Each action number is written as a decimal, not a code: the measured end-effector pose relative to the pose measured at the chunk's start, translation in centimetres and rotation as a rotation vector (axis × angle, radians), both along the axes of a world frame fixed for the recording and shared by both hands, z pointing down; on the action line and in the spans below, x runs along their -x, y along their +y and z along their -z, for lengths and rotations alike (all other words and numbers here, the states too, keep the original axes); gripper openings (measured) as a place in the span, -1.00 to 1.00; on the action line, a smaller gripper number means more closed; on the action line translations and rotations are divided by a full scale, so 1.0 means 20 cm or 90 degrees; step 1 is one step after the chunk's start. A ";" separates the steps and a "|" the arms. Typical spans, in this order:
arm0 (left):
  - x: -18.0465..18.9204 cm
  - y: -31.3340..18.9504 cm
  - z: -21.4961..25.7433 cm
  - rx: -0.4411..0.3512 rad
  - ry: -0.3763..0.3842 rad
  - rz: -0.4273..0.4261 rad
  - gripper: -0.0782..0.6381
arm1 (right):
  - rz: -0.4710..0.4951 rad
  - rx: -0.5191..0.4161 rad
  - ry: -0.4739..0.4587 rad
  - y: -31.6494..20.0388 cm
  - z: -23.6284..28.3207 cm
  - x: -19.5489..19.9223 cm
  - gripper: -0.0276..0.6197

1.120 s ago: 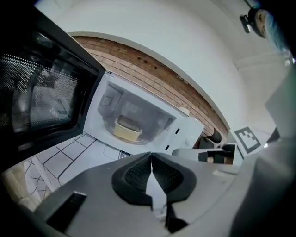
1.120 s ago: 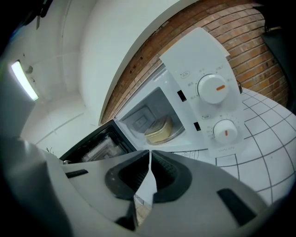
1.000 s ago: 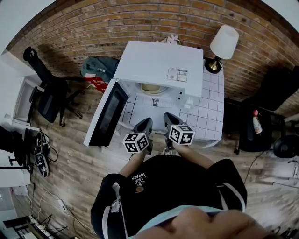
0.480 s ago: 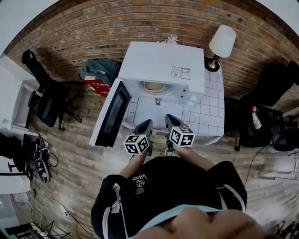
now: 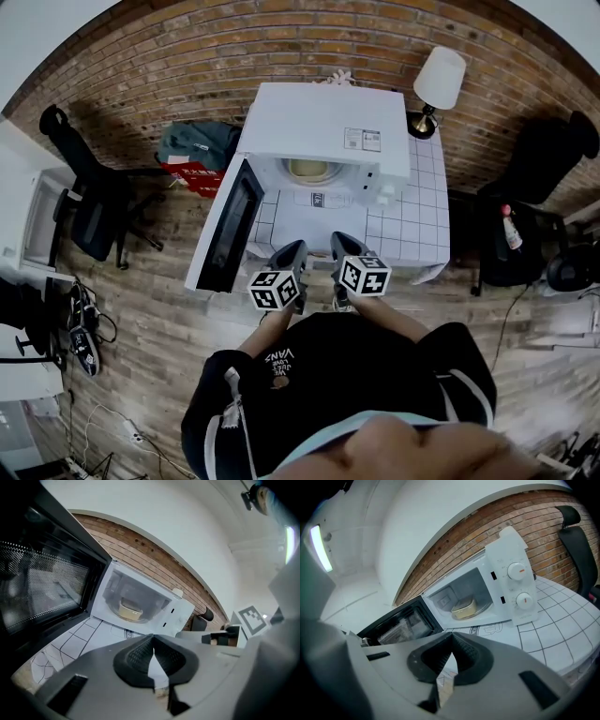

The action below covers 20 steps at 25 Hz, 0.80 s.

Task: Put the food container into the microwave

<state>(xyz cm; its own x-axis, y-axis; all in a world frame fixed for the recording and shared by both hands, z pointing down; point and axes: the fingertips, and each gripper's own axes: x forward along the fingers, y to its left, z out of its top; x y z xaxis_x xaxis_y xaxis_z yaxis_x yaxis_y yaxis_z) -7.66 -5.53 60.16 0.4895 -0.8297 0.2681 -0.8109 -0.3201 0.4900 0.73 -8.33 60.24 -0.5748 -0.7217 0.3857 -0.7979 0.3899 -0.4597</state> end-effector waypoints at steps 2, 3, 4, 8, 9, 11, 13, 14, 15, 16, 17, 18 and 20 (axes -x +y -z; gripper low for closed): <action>0.01 0.01 0.00 -0.002 0.000 -0.003 -0.75 | -0.003 -0.001 0.001 0.01 0.00 0.00 -0.90; 0.01 0.01 0.00 -0.002 0.000 -0.005 -0.75 | -0.006 -0.002 0.002 0.01 0.00 0.00 -0.90; 0.01 0.02 0.01 -0.003 0.000 -0.007 -0.75 | -0.008 -0.003 0.003 0.02 0.00 0.01 -0.90; 0.02 0.04 0.00 -0.002 0.000 -0.012 -0.75 | -0.013 -0.002 0.006 0.05 0.00 0.01 -0.90; 0.02 0.05 0.00 -0.001 0.000 -0.013 -0.75 | -0.014 -0.001 0.006 0.05 -0.01 0.02 -0.90; 0.03 0.06 0.00 0.000 -0.002 -0.015 -0.75 | -0.015 0.000 0.007 0.07 -0.01 0.02 -0.90; 0.04 0.07 0.00 0.001 -0.003 -0.016 -0.75 | -0.017 0.000 0.009 0.08 -0.01 0.03 -0.90; 0.04 0.08 -0.01 0.002 -0.003 -0.017 -0.75 | -0.018 0.001 0.010 0.08 -0.01 0.03 -0.90; 0.04 0.09 -0.01 0.003 -0.003 -0.017 -0.75 | -0.019 0.002 0.011 0.09 -0.01 0.03 -0.90; 0.05 0.09 -0.01 0.003 -0.003 -0.019 -0.75 | -0.020 0.002 0.013 0.09 -0.02 0.03 -0.90; 0.05 0.09 -0.01 0.003 -0.003 -0.020 -0.75 | -0.021 0.003 0.013 0.10 -0.02 0.03 -0.90; 0.05 0.10 -0.01 0.003 -0.003 -0.022 -0.75 | -0.021 0.003 0.014 0.10 -0.02 0.03 -0.90; 0.04 0.10 -0.01 0.003 -0.003 -0.024 -0.75 | -0.022 0.003 0.015 0.11 -0.02 0.03 -0.90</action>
